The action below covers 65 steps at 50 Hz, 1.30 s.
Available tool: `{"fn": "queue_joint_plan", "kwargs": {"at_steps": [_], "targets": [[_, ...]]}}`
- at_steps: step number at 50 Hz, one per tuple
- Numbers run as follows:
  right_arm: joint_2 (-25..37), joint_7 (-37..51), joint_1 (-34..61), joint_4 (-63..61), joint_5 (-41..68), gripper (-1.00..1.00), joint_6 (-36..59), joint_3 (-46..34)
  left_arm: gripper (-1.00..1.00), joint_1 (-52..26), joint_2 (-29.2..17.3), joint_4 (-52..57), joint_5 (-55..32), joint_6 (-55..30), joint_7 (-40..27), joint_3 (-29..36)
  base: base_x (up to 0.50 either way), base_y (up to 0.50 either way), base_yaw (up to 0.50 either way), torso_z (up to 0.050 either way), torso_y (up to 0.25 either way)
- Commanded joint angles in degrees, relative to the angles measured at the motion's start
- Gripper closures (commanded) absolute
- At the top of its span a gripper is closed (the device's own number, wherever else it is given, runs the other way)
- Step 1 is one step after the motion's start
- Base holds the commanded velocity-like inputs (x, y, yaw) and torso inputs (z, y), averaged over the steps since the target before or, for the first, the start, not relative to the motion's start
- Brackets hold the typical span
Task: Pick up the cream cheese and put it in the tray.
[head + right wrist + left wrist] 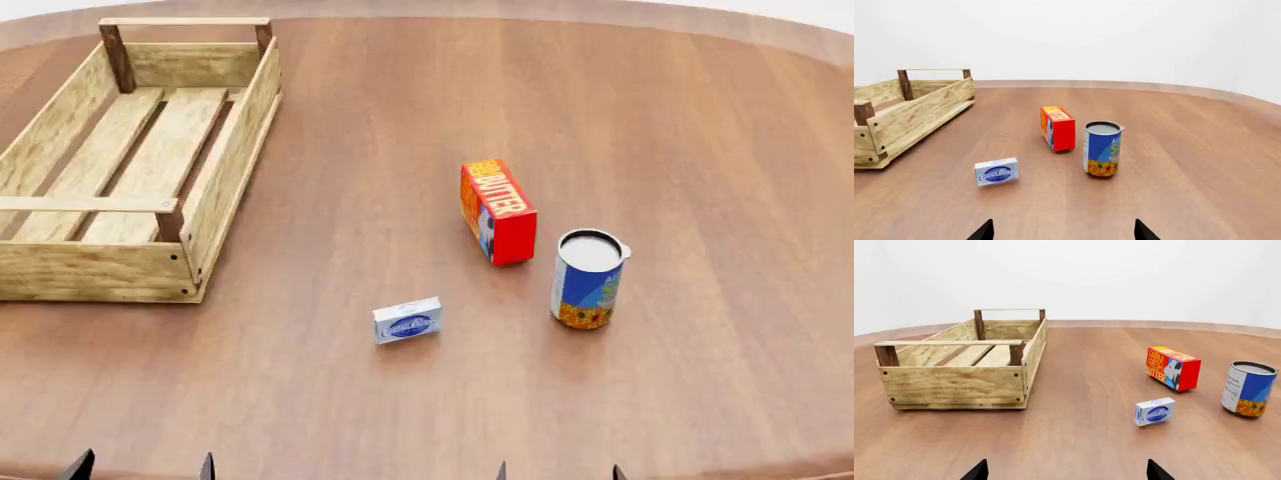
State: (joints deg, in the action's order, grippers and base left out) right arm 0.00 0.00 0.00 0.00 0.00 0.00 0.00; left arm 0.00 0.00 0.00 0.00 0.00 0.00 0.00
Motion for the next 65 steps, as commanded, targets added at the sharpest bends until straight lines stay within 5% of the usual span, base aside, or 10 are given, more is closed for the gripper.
{"fn": "queue_joint_plan", "kwargs": {"at_steps": [1, 19, 36, 46, 65], "targets": [[1.0, 1.2, -0.2, -0.7, 1.0, -1.00, 0.5, -1.2, -1.00, 0.1, -0.8, 0.5, -0.8, -0.4, -0.9, 0.9, 0.00, 0.00, 0.00, 0.000, 0.000], [3.5, 4.6, -2.4, -6.9, 0.1, -1.00, 0.9, -6.8, -1.00, 3.3, -3.2, 6.7, -2.1, 1.8, -4.5, 5.1, 0.00, 0.00, 0.00, 0.000, 0.000], [5.1, 12.0, -8.6, -22.1, -10.0, -1.00, -1.9, -10.3, -1.00, 9.9, -4.6, 19.5, 3.8, 14.6, -12.4, 4.2, 0.00, 0.00, 0.00, 0.000, 0.000], [6.6, 17.4, -11.5, -26.3, -16.2, -1.00, -11.4, -11.5, -1.00, 13.3, -5.8, 23.7, 4.7, 23.6, -15.3, 3.5, 0.00, 0.00, 0.00, 0.000, 0.000], [8.4, 20.7, -13.1, -28.3, -20.5, -1.00, -15.6, -13.9, -1.00, 15.8, -7.5, 26.7, 5.5, 28.6, -18.0, 3.3, 0.00, 0.00, 0.00, 0.000, 0.000]]}}
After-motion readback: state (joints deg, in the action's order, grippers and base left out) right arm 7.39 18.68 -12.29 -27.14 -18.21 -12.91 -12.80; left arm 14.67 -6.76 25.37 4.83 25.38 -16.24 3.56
